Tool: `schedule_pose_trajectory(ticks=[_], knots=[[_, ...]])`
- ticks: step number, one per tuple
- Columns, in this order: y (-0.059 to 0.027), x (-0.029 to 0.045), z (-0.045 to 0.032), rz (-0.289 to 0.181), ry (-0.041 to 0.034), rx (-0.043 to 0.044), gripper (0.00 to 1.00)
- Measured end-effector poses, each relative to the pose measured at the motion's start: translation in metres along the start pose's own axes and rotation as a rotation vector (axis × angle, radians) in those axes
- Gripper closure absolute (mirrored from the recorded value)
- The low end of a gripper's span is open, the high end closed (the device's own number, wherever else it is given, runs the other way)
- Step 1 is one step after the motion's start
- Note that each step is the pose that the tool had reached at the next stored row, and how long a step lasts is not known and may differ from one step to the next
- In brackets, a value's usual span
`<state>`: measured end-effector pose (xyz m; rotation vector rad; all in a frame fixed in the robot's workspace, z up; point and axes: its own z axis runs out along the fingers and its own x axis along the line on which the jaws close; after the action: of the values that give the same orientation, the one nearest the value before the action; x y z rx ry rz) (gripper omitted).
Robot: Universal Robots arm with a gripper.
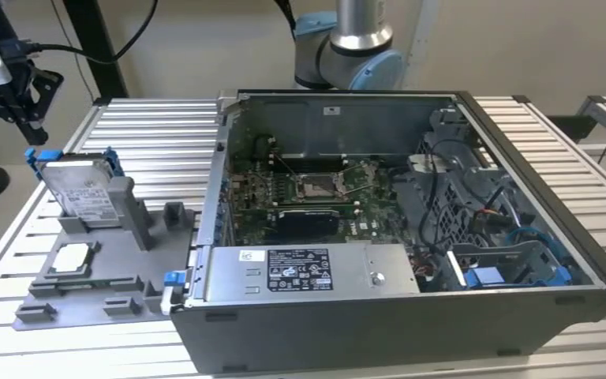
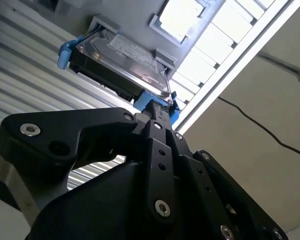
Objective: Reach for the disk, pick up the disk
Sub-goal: 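Reach for the disk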
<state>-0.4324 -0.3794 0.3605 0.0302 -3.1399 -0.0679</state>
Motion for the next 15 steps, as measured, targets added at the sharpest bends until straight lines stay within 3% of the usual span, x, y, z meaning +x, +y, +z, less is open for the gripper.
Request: schedule_pose_trajectory(ticks=[15], knots=[[0.0,0.0001,-0.0001,-0.009,0.0005,-0.0006,1.0]])
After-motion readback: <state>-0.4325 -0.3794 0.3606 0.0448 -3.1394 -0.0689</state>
